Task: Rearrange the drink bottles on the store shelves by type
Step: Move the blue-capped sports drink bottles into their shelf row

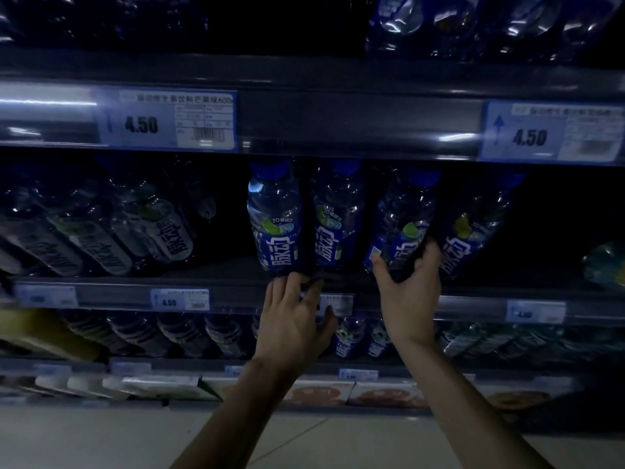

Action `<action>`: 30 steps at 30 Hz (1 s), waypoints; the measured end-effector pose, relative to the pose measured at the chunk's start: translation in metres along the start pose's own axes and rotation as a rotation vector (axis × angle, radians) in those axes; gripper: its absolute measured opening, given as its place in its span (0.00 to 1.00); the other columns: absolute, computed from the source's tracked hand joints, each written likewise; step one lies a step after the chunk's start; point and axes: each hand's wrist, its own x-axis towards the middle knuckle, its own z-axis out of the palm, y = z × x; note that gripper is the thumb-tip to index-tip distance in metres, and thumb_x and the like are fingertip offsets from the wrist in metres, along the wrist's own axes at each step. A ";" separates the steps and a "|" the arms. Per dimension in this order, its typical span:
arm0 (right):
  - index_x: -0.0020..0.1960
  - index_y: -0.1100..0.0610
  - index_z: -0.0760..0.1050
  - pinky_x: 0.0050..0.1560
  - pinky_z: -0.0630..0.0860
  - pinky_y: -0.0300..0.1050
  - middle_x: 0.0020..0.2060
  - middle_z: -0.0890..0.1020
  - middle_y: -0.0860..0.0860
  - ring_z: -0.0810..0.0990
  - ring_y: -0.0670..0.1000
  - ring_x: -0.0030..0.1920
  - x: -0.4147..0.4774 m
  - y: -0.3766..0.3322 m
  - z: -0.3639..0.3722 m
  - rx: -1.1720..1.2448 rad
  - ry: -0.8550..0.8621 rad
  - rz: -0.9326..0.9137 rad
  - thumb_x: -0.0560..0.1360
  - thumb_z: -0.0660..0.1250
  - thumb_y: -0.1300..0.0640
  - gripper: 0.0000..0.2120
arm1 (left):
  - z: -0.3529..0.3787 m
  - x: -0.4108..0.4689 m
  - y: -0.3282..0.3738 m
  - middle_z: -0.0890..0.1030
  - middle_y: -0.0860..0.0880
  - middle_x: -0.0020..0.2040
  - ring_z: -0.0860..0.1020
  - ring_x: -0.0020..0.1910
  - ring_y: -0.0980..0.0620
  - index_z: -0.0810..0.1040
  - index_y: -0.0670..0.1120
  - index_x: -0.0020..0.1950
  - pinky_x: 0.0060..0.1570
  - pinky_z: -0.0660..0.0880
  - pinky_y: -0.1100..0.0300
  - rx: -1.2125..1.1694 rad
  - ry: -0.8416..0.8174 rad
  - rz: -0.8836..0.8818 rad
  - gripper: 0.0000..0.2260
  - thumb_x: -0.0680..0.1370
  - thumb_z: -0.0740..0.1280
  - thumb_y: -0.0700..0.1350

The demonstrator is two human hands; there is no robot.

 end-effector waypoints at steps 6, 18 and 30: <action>0.63 0.57 0.67 0.57 0.64 0.28 0.54 0.70 0.49 0.70 0.45 0.54 -0.036 -0.016 -0.016 -0.195 0.087 -0.275 0.75 0.69 0.57 0.19 | -0.010 -0.007 -0.014 0.78 0.43 0.56 0.74 0.56 0.42 0.78 0.40 0.59 0.54 0.75 0.49 -0.224 0.056 -0.049 0.13 0.75 0.69 0.43; 0.66 0.58 0.66 0.40 0.68 0.20 0.61 0.74 0.59 0.77 0.42 0.35 -0.016 -0.069 0.018 -0.278 -0.093 -0.301 0.75 0.70 0.56 0.23 | -0.040 0.012 -0.059 0.67 0.52 0.67 0.66 0.57 0.64 0.63 0.51 0.72 0.54 0.65 0.67 -0.618 0.196 -0.478 0.33 0.71 0.73 0.54; 0.70 0.59 0.66 0.61 0.74 0.43 0.64 0.75 0.54 0.75 0.50 0.62 -0.036 -0.063 0.046 -0.170 0.075 -0.053 0.76 0.68 0.52 0.26 | -0.020 0.031 -0.057 0.70 0.53 0.65 0.72 0.60 0.57 0.66 0.51 0.69 0.57 0.76 0.52 -0.772 0.208 -0.459 0.33 0.68 0.76 0.54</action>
